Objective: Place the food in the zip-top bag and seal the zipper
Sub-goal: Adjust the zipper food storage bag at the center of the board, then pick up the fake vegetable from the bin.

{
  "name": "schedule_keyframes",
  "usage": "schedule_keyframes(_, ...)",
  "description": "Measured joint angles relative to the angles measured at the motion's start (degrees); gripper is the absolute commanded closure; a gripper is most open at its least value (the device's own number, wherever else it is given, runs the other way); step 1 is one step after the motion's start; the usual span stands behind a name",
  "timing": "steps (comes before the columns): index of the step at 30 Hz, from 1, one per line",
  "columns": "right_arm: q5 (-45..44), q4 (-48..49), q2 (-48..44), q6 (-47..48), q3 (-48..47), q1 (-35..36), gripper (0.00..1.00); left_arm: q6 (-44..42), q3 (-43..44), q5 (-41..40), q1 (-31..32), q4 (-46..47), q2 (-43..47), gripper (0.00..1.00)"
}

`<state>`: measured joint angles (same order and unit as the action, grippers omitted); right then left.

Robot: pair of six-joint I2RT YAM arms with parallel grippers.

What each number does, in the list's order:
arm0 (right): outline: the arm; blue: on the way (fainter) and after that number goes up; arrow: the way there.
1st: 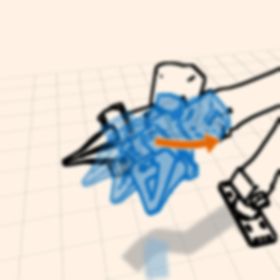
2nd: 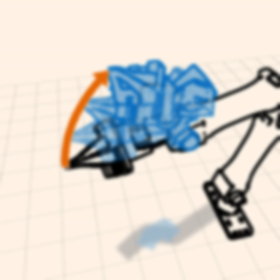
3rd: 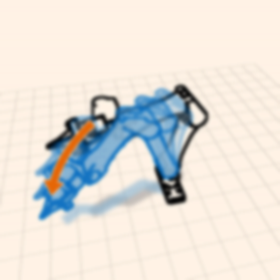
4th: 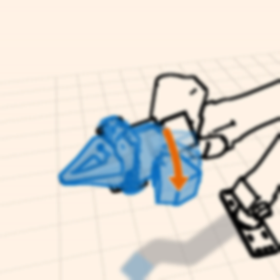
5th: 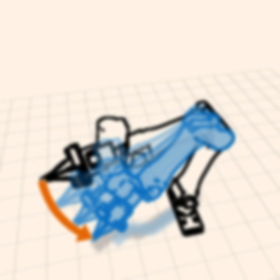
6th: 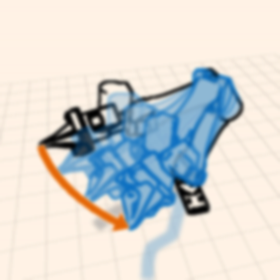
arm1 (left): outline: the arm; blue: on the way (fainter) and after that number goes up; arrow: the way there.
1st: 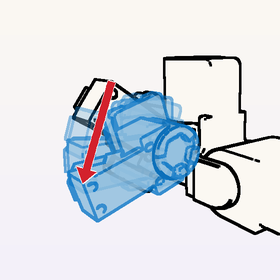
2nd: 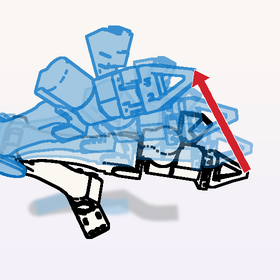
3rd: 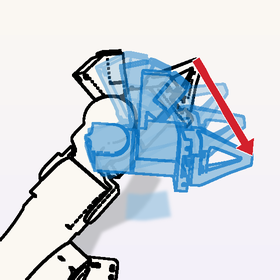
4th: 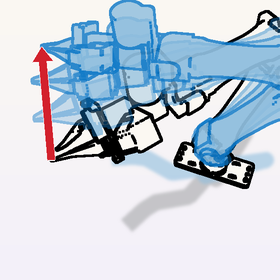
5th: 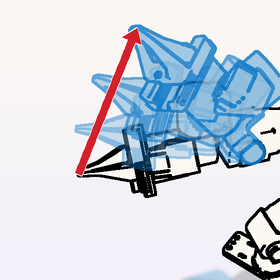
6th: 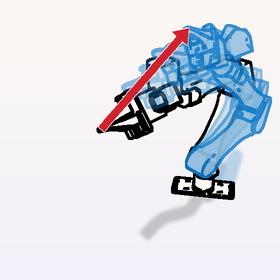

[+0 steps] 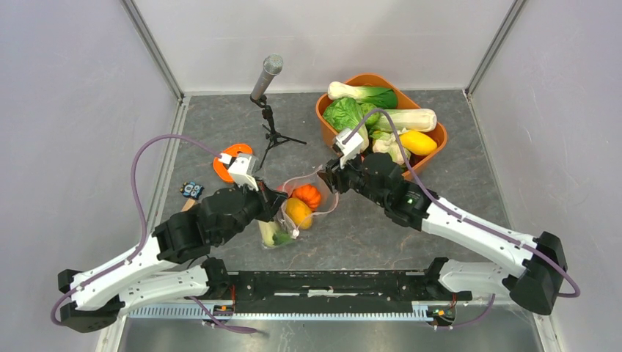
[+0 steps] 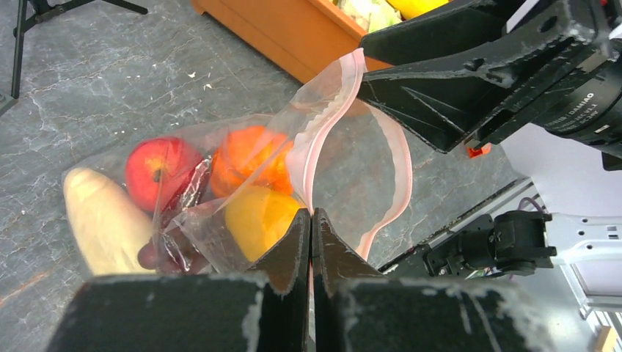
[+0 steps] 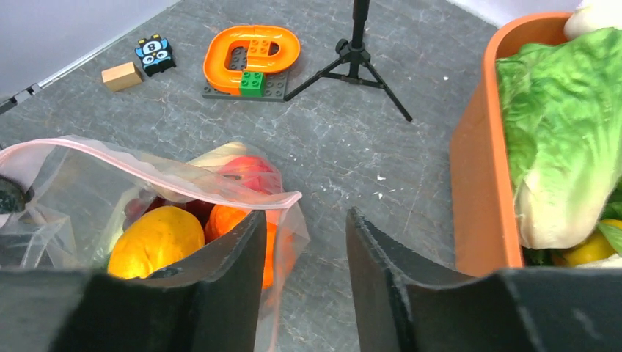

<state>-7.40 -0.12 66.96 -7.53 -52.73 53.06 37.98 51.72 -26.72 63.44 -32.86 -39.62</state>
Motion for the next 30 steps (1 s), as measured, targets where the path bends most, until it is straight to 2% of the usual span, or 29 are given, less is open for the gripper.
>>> schedule_keyframes(3,0.3,-0.8,-2.2,0.6,-0.1,-0.5,0.46,0.0,0.0,0.1,0.0,0.5,0.7,0.98)
schedule_keyframes(7,-0.9,-0.9,-7.1,2.3,0.0,-0.9,0.30,0.0,0.0,0.1,0.0,0.7,2.1,0.98)
schedule_keyframes(11,-7.5,1.2,-12.3,6.4,0.2,-2.8,0.28,0.0,0.0,-0.1,0.0,0.7,3.3,0.98)
schedule_keyframes(13,-10.2,1.9,-12.3,7.5,0.0,-7.0,0.28,0.0,0.0,-0.1,0.0,0.7,3.7,0.98)
schedule_keyframes(16,-10.9,1.7,-8.1,7.8,-1.4,-14.6,0.25,0.0,0.0,-0.1,0.0,0.7,3.7,0.98)
schedule_keyframes(20,-8.9,1.5,3.0,5.9,-4.5,-23.3,0.21,0.0,0.0,-0.1,0.0,0.7,3.7,0.98)
schedule_keyframes(26,-2.6,3.5,14.6,-3.4,-5.8,-32.5,0.19,0.0,0.0,-0.1,0.0,0.3,3.7,0.98)
schedule_keyframes(30,1.2,6.0,20.9,-9.9,-9.8,-36.6,0.20,0.0,0.0,-0.1,0.0,0.2,3.7,0.98)
